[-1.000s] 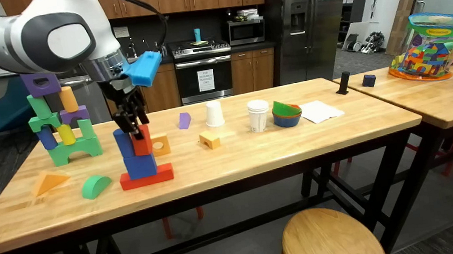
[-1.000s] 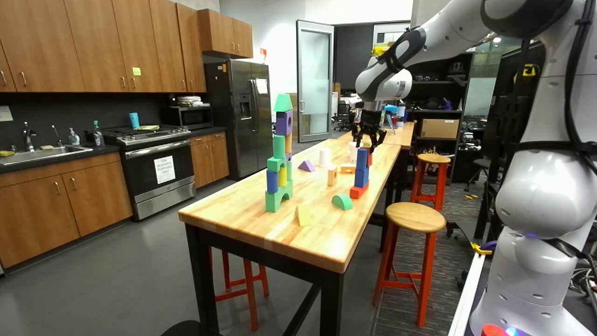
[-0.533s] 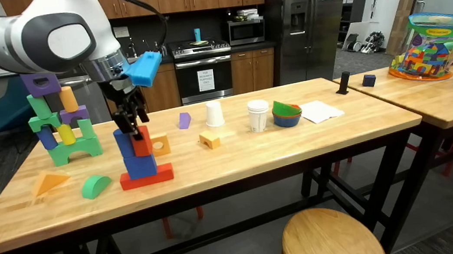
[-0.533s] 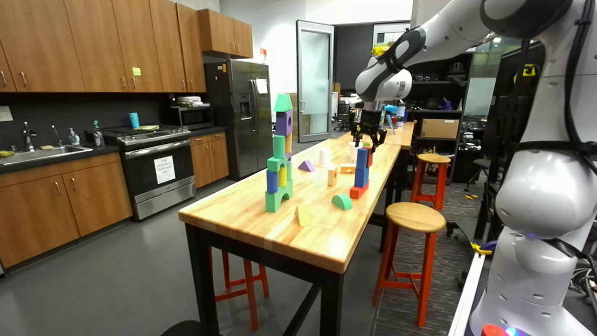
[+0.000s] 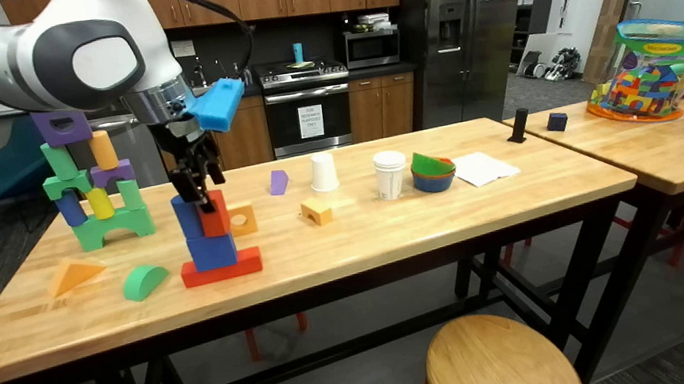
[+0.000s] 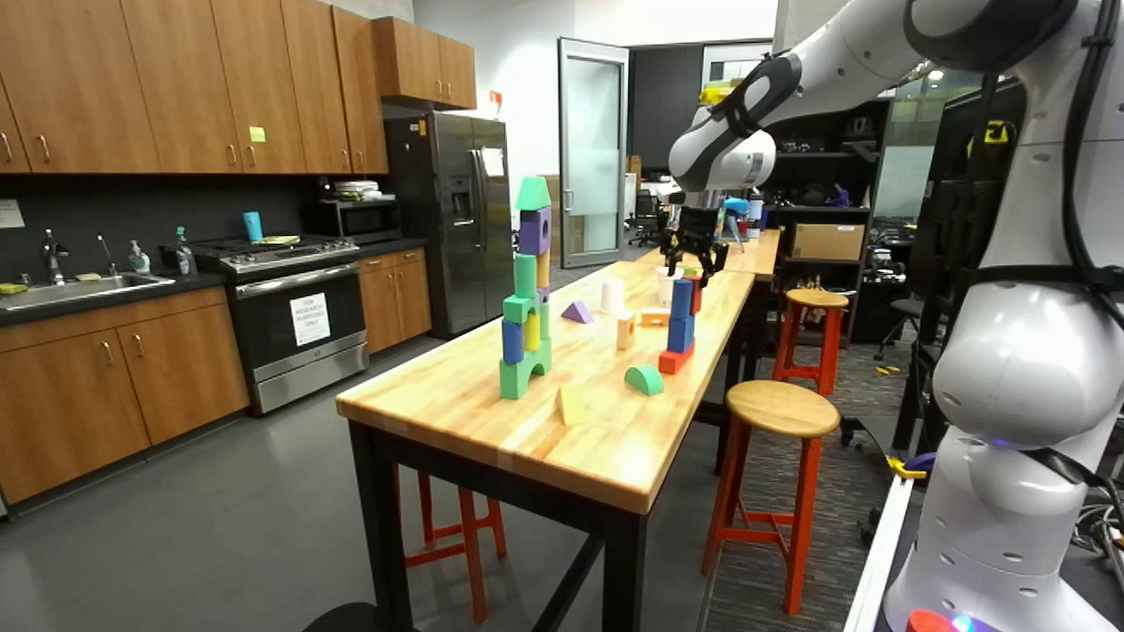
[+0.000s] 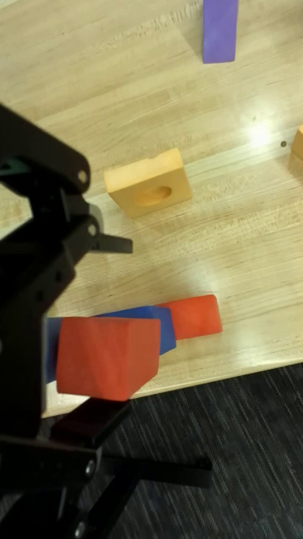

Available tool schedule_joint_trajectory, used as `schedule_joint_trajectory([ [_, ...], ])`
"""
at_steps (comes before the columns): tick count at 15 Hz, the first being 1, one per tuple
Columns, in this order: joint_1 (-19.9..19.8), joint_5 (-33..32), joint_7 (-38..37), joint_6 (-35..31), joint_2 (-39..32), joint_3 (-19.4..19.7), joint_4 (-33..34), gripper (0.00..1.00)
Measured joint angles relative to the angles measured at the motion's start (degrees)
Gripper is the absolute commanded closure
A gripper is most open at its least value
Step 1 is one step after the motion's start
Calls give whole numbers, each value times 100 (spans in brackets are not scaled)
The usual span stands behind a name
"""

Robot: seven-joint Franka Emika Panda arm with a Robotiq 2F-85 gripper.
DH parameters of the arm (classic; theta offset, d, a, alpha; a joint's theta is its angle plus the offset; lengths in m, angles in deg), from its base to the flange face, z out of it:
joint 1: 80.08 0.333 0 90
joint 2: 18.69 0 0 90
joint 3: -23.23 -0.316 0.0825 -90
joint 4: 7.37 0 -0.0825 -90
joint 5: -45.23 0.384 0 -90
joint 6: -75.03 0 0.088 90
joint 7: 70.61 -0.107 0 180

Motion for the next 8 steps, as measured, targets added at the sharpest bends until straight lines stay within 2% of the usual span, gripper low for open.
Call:
schedule_joint_trajectory([
  [8,0,-13,-14,33,-5,0,-2,0],
])
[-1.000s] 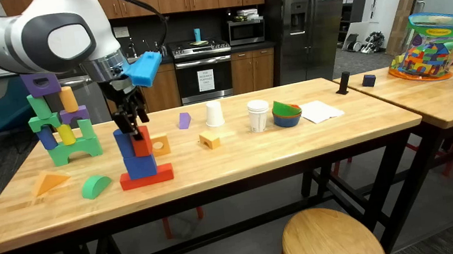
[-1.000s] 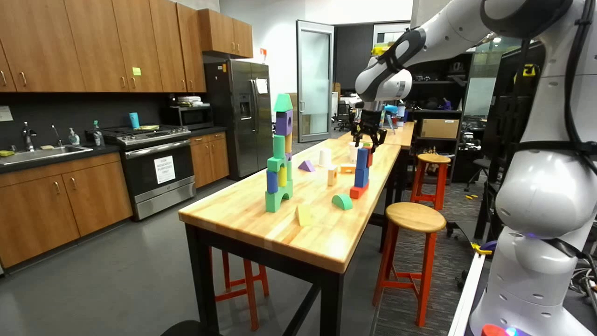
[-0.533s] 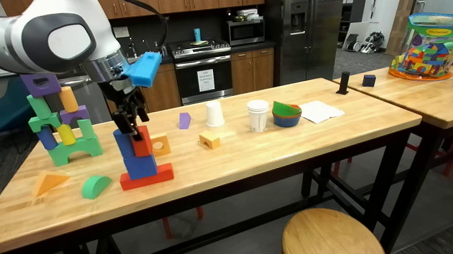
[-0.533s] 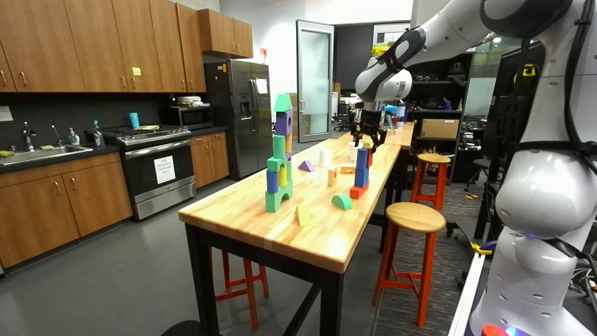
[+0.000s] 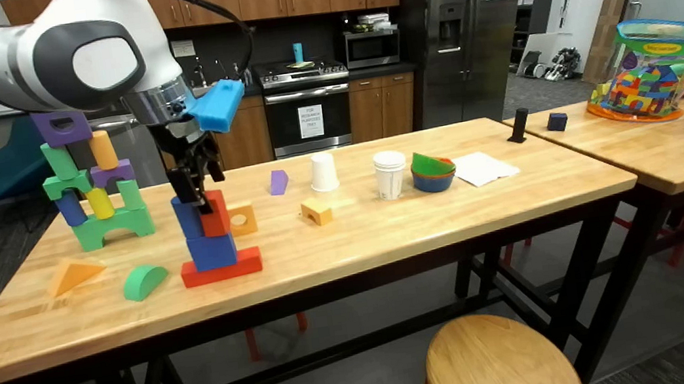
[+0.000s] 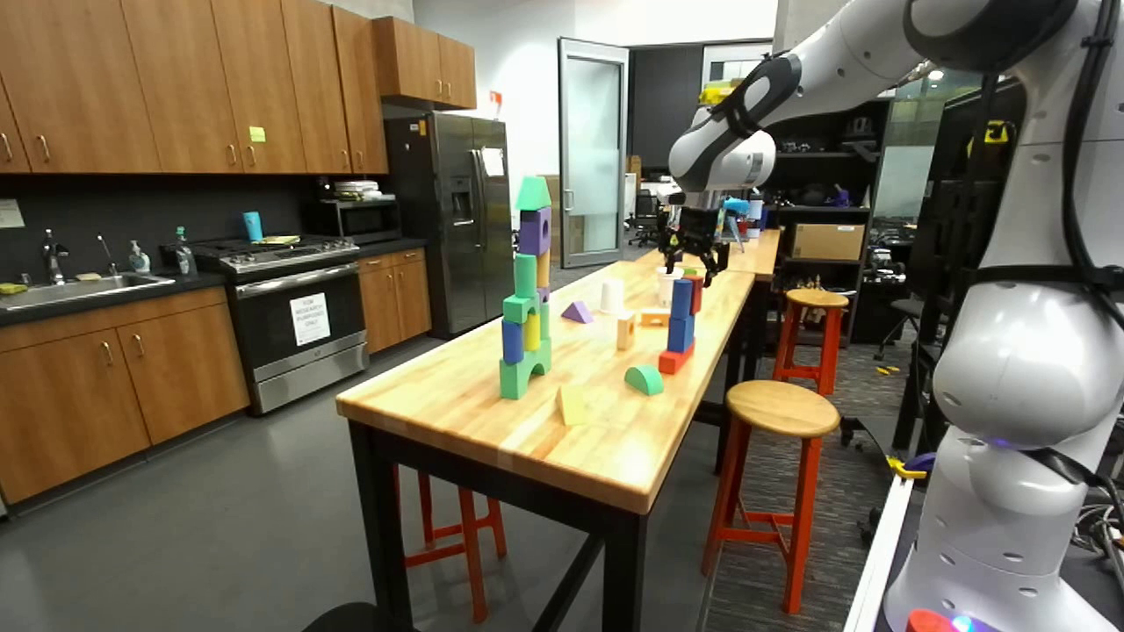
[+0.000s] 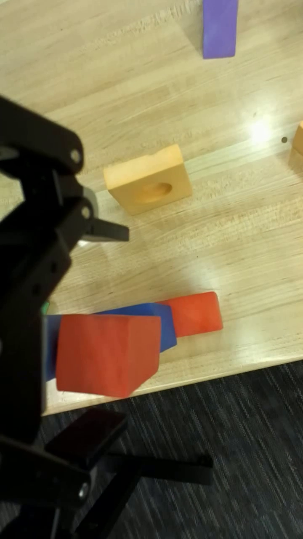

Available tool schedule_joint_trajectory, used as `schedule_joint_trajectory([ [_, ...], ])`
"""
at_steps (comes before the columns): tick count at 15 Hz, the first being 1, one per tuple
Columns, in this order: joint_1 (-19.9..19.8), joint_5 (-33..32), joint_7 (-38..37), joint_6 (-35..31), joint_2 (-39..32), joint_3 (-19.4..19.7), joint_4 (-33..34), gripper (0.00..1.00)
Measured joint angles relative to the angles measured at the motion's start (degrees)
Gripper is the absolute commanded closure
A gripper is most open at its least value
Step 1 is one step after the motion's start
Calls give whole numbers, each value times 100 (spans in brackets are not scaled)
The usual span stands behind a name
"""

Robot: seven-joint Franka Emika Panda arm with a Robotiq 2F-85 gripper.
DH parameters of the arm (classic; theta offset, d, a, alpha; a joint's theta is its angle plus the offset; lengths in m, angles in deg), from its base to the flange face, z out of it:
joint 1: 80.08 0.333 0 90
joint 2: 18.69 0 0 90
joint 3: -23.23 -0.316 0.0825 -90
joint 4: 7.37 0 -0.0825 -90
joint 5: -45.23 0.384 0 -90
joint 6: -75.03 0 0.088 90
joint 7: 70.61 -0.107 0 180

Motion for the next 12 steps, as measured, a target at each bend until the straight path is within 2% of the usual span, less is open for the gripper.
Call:
schedule_joint_trajectory([
  [8,-1,-21,-18,48,-1,0,-2,0],
  [12,-5,-525,-161,481,122,6,1,0],
])
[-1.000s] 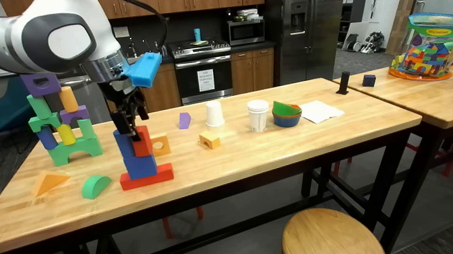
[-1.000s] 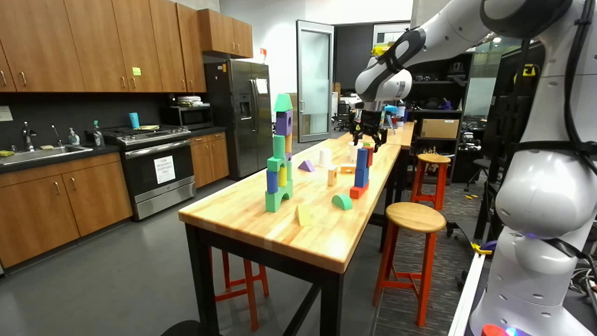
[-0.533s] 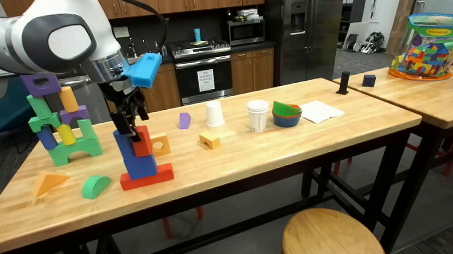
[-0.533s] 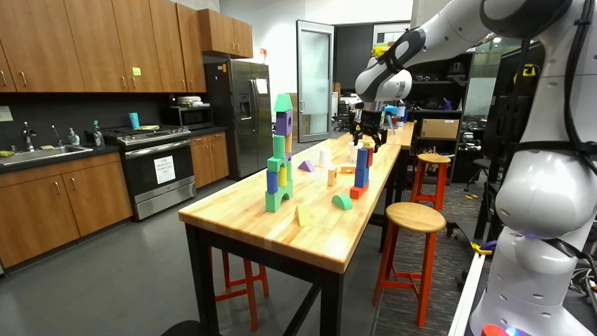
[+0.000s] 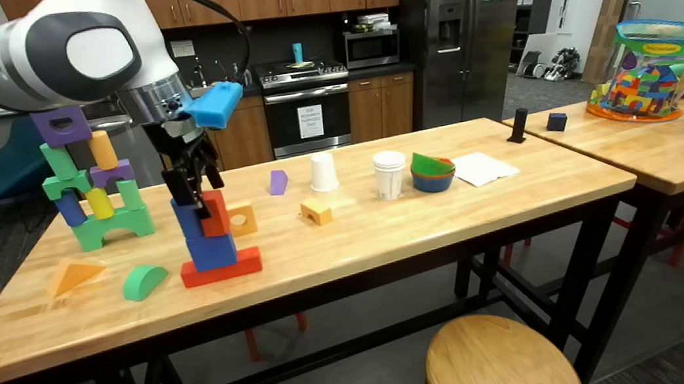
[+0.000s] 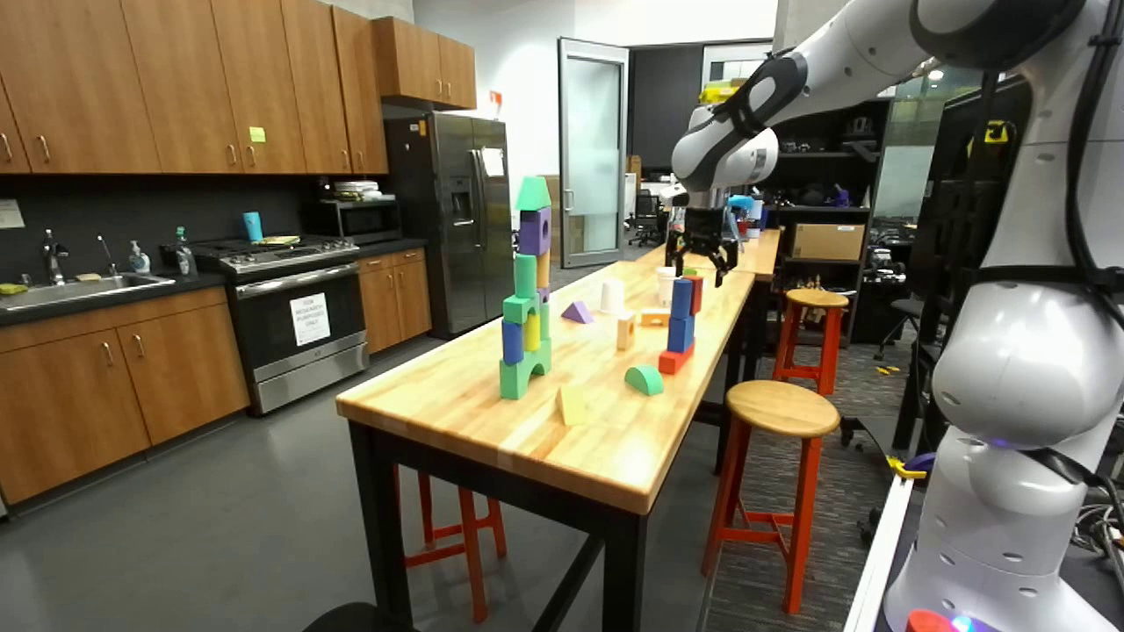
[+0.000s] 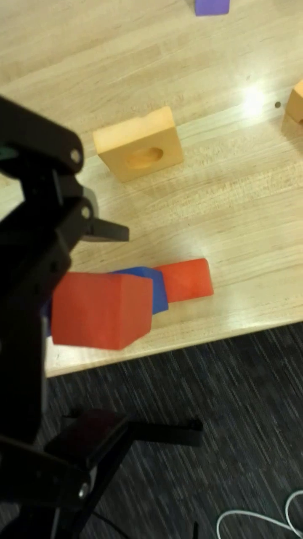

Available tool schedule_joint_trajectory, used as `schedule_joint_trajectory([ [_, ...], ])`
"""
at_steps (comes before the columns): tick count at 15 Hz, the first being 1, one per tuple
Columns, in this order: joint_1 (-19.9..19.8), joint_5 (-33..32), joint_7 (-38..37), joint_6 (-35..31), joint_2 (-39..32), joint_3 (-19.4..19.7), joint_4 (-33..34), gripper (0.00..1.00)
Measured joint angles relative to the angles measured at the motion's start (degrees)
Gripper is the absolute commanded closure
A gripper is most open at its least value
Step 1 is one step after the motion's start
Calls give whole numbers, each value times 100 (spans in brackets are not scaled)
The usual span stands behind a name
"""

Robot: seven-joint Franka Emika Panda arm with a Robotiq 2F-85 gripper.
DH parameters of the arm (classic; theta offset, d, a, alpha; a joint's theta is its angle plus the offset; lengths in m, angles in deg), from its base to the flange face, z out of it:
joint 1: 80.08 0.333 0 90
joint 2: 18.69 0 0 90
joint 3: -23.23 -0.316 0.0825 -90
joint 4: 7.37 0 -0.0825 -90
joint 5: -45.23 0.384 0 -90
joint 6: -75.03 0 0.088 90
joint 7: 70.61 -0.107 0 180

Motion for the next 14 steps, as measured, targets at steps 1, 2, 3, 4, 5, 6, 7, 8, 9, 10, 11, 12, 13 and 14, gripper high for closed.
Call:
schedule_joint_trajectory([
  [1,0,-157,-1,199,100,0,0,0],
  [2,3,-279,14,361,232,0,-5,0],
  [3,7,-372,26,472,392,-8,-17,0],
  [4,17,-429,50,532,578,-20,-38,0],
  [5,42,-472,74,556,777,-34,-75,0],
  [6,79,-504,84,559,994,-54,-125,0],
  [7,126,-527,90,557,1212,-78,-183,0],
  [8,185,-531,97,556,1433,-99,-246,0],
  [9,244,-531,107,559,1618,-110,-298,0],
  [10,306,-531,115,558,1789,-111,-350,0],
  [11,354,-531,120,557,1925,-110,-396,0],
  [12,384,-530,120,537,2024,-106,-435,0],
  [13,395,-530,117,548,2068,-101,-449,0],
  [14,402,-530,117,554,2072,-94,-450,0],
])
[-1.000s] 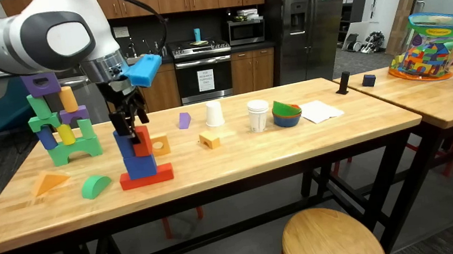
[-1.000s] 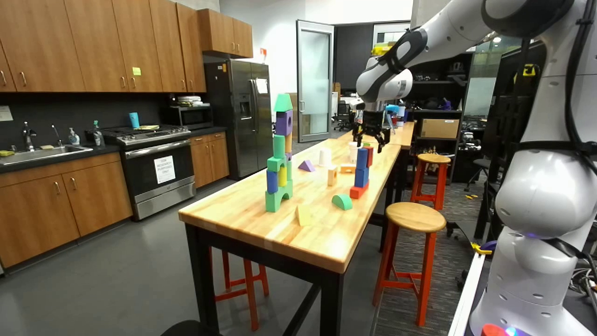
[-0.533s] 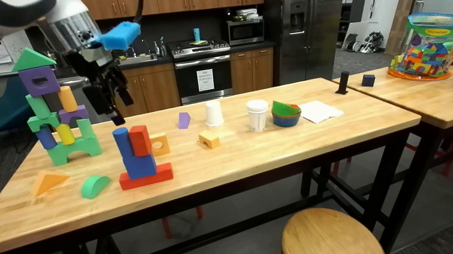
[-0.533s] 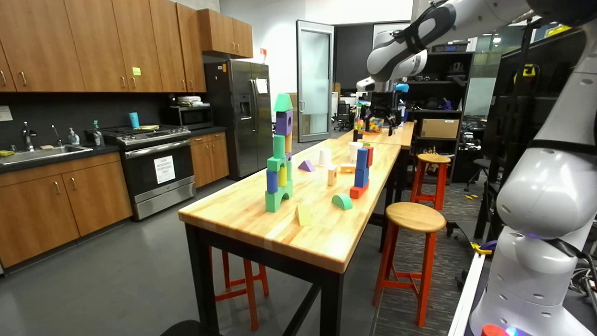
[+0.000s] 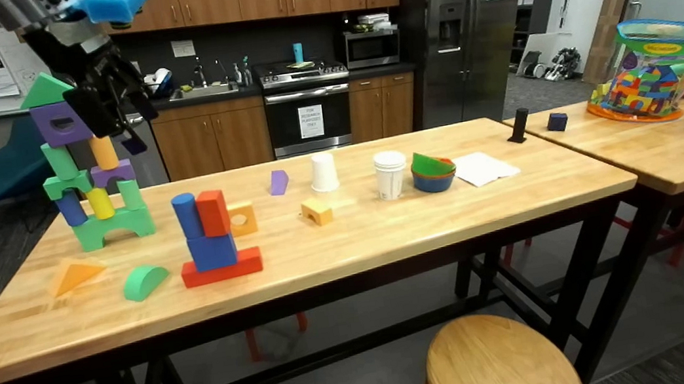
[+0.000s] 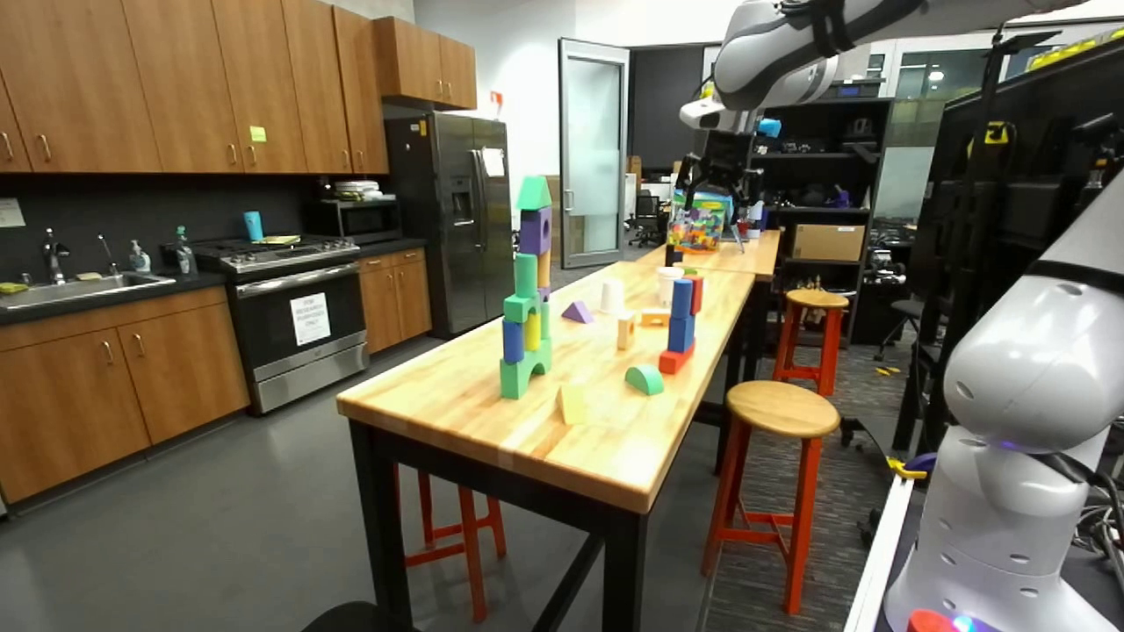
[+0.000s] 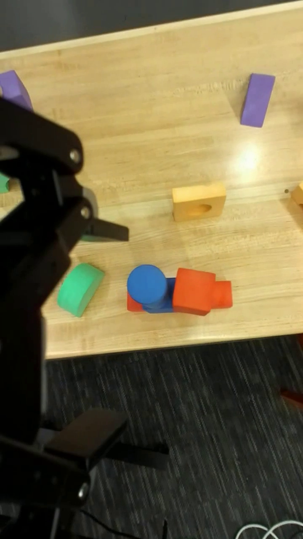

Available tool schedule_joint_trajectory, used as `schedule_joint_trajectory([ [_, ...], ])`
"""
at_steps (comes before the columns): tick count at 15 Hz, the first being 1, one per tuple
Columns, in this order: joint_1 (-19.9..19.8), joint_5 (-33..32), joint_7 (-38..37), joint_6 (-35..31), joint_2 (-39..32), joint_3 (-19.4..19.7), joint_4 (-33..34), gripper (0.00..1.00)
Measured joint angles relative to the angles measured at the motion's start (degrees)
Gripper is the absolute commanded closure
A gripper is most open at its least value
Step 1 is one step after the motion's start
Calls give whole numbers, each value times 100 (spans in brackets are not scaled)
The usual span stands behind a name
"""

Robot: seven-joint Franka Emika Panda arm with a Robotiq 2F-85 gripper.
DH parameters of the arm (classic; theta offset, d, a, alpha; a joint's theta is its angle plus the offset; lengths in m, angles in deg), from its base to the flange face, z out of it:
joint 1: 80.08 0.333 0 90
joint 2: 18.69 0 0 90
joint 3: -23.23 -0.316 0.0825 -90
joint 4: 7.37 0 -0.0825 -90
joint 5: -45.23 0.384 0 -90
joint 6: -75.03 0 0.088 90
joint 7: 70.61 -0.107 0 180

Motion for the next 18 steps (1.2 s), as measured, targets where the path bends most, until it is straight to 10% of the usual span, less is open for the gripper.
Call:
schedule_joint_trajectory([
  [11,18,34,25,39,-66,22,5,0],
  [18,98,1437,-903,738,-77,254,440,0],
])
